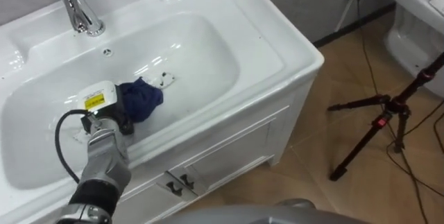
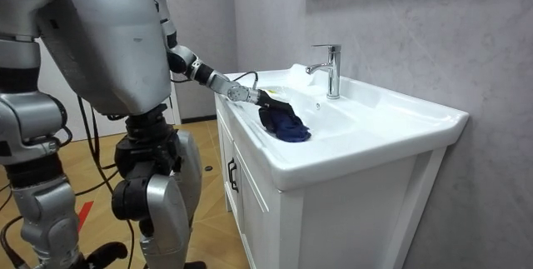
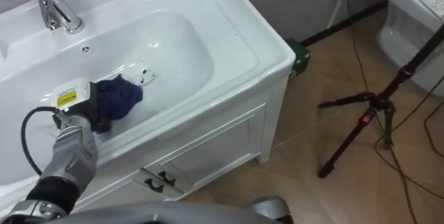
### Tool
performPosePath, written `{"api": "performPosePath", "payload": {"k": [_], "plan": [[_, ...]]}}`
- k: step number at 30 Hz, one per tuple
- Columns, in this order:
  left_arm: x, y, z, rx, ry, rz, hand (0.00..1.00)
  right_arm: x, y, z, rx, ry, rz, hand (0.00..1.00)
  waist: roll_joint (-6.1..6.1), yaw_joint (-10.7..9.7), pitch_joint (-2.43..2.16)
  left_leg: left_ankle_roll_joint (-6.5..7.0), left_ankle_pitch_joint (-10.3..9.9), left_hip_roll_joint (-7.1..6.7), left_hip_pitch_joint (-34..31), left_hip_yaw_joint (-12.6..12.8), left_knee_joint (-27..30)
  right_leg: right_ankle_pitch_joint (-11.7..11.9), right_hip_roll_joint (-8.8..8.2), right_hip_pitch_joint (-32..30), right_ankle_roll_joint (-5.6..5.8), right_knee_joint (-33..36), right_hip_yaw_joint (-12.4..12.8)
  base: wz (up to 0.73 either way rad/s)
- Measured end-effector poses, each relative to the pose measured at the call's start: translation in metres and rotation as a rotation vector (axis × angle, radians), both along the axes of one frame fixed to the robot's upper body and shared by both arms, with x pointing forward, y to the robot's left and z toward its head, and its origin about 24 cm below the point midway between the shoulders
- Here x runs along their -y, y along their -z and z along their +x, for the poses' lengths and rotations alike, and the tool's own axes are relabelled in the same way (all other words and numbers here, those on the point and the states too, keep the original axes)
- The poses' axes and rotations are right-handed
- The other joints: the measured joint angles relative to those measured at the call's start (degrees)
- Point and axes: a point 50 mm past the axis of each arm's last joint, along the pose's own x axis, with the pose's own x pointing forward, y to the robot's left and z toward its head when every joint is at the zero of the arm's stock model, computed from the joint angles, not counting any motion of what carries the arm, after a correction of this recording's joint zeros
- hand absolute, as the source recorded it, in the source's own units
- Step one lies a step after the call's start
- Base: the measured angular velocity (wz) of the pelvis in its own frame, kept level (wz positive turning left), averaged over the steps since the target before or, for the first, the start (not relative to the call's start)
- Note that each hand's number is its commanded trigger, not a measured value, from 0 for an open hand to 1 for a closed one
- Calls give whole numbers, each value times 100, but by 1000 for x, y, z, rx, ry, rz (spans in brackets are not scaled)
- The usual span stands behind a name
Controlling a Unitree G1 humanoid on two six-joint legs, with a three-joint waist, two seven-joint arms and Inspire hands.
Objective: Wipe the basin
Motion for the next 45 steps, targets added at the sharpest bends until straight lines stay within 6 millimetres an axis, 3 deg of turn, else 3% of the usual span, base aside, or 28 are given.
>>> {"api": "performPosePath", "payload": {"k": [7, 10, 15, 30, 35, 45], "plan": [[8, -4, 13, -24, 40, -7, 100, 0, 0, -3, -16, 0, 13, 0, 56, -249, 29, 0, 0, -2, 26, 128, -6, 4, -1, -2, 8, -8, 105, -5], [10, -5, 19, -43, 47, 1, 100, 2, -1, -3, -14, 1, 16, 0, 149, -349, 72, 1, -1, -2, 11, 141, -9, 11, -3, -12, 18, -15, 106, 0], [12, -3, 20, -73, 54, 28, 100, 5, -2, -2, -11, 8, 8, 0, 307, -553, 70, 1, 0, 6, 21, 248, -8, 11, 2, -67, 18, 35, 198, -8], [2, -10, 29, -105, 20, 37, 100, 8, -3, -2, -11, 53, 7, 0, 331, -794, 79, 2, -2, 25, 57, 684, -27, 105, 41, -268, 77, 108, 634, -15], [3, -21, 44, -63, 8, 8, 100, 15, -5, -7, -36, 63, -14, 0, 454, -887, 83, 148, -94, 51, 18, 886, -82, 154, 103, -459, 126, 180, 873, -22], [-14, -31, 51, -38, -12, 37, 100, 24, -9, -15, -62, 52, -29, 0, 519, -1144, 89, 153, -147, 126, 42, 1158, -84, 260, 175, -536, 149, 190, 1187, -15]]}}
